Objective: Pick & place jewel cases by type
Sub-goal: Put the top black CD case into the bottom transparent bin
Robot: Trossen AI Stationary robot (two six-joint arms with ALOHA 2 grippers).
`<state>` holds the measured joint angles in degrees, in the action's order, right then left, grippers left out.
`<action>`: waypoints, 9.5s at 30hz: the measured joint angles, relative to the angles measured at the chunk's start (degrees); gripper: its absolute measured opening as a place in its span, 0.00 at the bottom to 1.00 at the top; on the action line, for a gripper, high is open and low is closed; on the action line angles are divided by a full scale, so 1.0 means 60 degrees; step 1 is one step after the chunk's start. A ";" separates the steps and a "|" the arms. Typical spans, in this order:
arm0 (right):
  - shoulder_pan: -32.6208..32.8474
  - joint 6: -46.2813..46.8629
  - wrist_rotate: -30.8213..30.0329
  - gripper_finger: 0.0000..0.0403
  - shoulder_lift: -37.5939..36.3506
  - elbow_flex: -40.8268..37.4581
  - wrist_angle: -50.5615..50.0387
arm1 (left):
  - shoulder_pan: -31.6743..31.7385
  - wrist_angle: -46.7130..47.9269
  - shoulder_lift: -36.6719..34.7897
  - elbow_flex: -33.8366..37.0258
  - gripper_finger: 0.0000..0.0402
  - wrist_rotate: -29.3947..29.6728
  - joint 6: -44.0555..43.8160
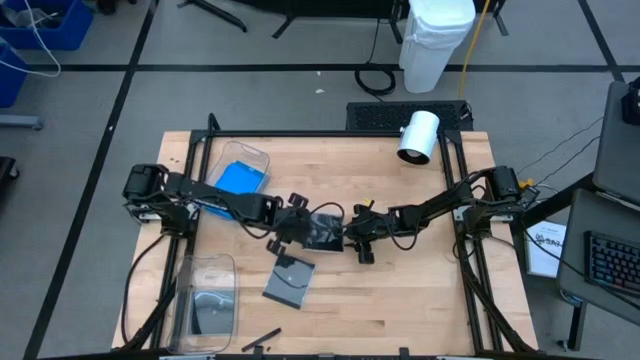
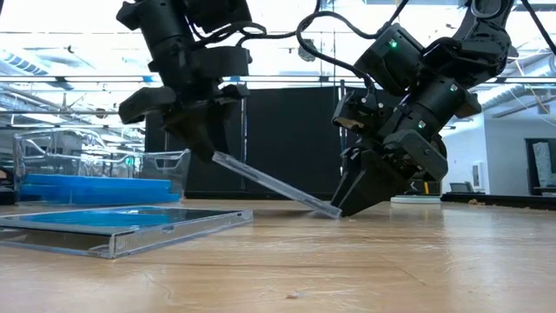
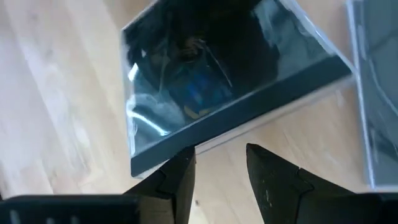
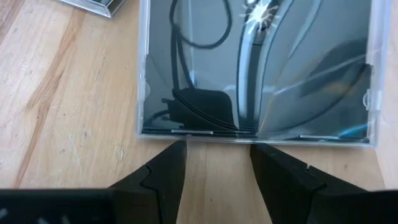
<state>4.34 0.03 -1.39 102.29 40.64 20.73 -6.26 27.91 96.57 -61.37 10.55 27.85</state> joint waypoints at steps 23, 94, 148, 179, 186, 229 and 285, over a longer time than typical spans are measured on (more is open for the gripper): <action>-0.0006 -0.0071 0.0006 0.45 0.0002 0.0004 0.0067 | 0.0073 0.0191 0.0012 -0.0001 0.38 -0.1118 0.1068; -0.0255 -0.0133 -0.0510 0.52 0.0068 -0.0086 0.0996 | 0.0153 0.4181 0.0015 -0.2342 0.38 0.1768 -0.3018; -0.0248 -0.0106 -0.0509 0.53 0.0049 -0.0106 0.1075 | 0.0808 -0.0560 0.0358 0.1760 0.49 -0.2350 -0.5996; -0.0251 0.0159 -0.0493 0.53 0.0035 -0.0138 0.0965 | -0.0278 -0.1918 0.0421 0.1654 0.49 0.0150 -0.2193; -0.0273 0.0028 -0.0473 0.52 0.0042 -0.0124 0.0987 | -0.0541 -0.1831 0.0412 0.1654 0.45 0.0397 -0.1616; -0.0291 0.0200 -0.0510 0.53 0.0064 -0.0102 0.1071 | 0.0083 0.0818 0.0348 -0.0292 0.67 -0.0630 -0.4468; 0.3421 -0.5853 -0.2790 0.53 0.0799 -0.0044 0.3802 | -0.1923 0.0163 -0.0025 -0.1497 0.64 0.2016 -0.5604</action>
<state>24.86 -35.09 -18.13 107.08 40.38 43.54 -17.80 28.89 96.42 -70.35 22.65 -5.77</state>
